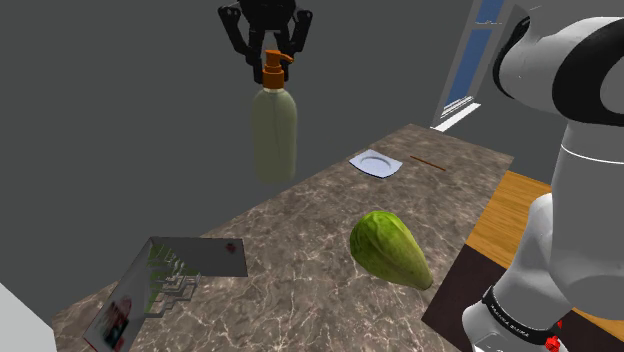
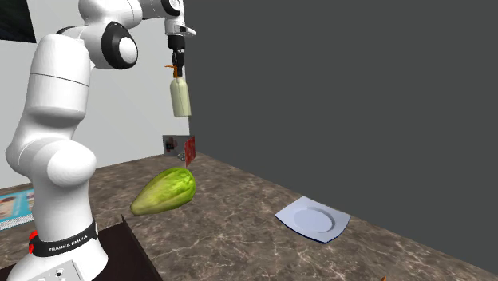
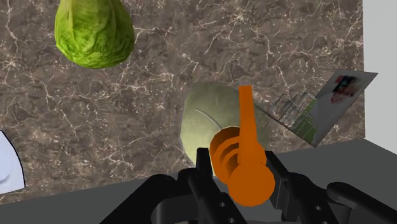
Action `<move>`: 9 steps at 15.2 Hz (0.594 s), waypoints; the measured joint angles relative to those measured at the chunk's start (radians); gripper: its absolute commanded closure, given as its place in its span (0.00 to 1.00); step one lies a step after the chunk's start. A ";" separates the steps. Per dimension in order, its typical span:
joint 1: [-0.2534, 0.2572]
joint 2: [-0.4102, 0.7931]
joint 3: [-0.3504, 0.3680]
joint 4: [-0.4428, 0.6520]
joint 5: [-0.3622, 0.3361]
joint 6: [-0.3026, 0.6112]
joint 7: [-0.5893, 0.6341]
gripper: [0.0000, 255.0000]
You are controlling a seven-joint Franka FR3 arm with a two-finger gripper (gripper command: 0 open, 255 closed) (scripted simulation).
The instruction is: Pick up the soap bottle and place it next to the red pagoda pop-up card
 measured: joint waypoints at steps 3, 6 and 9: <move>0.035 0.024 0.013 0.005 -0.010 0.015 0.044 1.00; 0.024 -0.019 0.015 -0.103 0.004 0.082 0.049 1.00; 0.012 -0.059 0.013 -0.206 0.018 0.146 0.047 1.00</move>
